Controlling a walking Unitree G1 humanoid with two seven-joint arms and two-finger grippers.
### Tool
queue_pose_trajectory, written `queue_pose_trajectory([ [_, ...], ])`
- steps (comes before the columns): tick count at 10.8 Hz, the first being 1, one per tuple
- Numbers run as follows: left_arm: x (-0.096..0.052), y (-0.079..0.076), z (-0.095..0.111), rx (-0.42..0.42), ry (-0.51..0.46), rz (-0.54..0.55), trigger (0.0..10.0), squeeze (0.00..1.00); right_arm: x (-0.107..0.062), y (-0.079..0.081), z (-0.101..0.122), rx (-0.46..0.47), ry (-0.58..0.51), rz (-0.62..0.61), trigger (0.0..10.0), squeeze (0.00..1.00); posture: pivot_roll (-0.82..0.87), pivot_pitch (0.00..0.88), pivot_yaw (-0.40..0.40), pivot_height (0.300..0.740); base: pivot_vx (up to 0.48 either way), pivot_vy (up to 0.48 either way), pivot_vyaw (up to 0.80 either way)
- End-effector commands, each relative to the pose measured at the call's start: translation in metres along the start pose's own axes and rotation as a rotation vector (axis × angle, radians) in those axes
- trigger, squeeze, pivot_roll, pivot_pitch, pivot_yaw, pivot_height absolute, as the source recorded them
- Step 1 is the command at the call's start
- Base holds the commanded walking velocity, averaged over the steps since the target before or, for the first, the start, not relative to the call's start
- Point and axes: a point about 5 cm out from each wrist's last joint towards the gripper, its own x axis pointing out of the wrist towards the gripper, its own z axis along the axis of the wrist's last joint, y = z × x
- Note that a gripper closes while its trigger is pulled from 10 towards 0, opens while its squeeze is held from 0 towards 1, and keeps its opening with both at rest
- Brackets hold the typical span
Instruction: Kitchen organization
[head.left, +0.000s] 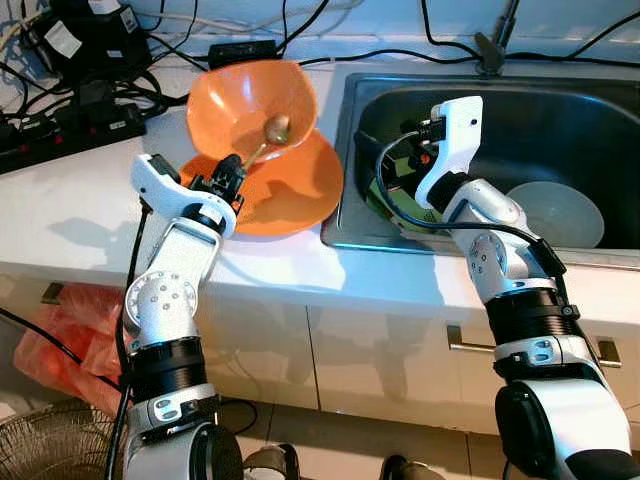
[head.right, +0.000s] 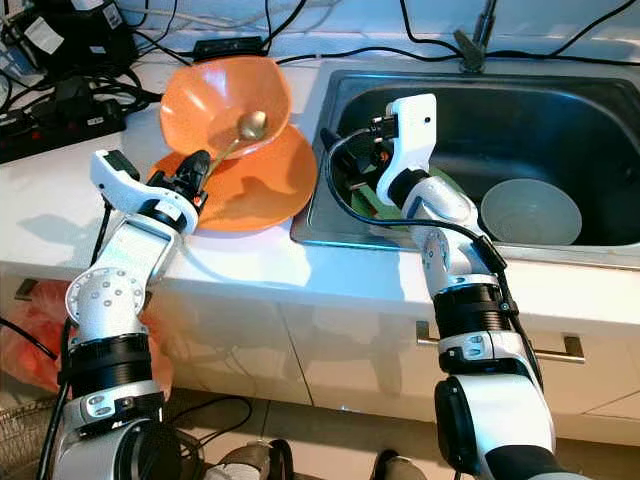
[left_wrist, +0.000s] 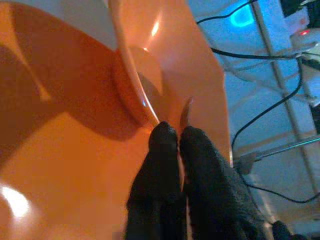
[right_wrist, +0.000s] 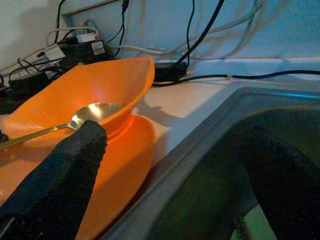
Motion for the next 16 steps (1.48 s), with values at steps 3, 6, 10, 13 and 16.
queue_pose_trajectory([
  [3,0.0,-0.005,0.0,-0.056,0.006,-0.033,0.0,0.0,0.002,-0.001,0.004,0.003,-0.012,-0.005,10.0,0.55,0.05,0.113,0.086,0.74,0.0,0.0,0.0],
  [6,-0.001,-0.013,0.001,-0.096,0.009,-0.097,0.0,0.0,0.002,0.0,0.005,0.003,-0.014,-0.004,10.0,0.55,0.05,0.113,0.081,0.74,0.0,0.0,0.0],
  [10,-0.006,-0.043,0.008,-0.128,-0.016,-0.292,0.0,0.0,0.003,0.004,0.016,0.136,-0.059,0.03,10.0,0.0,0.05,0.113,0.077,0.74,0.0,0.0,0.0],
  [13,-0.005,-0.054,-0.018,-0.155,0.108,-0.402,0.0,0.0,0.004,0.017,0.047,0.58,-0.196,0.173,10.0,0.0,0.04,0.112,0.072,0.74,0.0,0.0,0.0],
  [16,-0.002,-0.065,-0.04,-0.171,0.179,-0.453,0.0,0.0,0.0,0.022,0.049,0.656,-0.187,0.213,10.0,0.0,0.03,0.111,0.072,0.74,0.0,0.0,0.0],
])
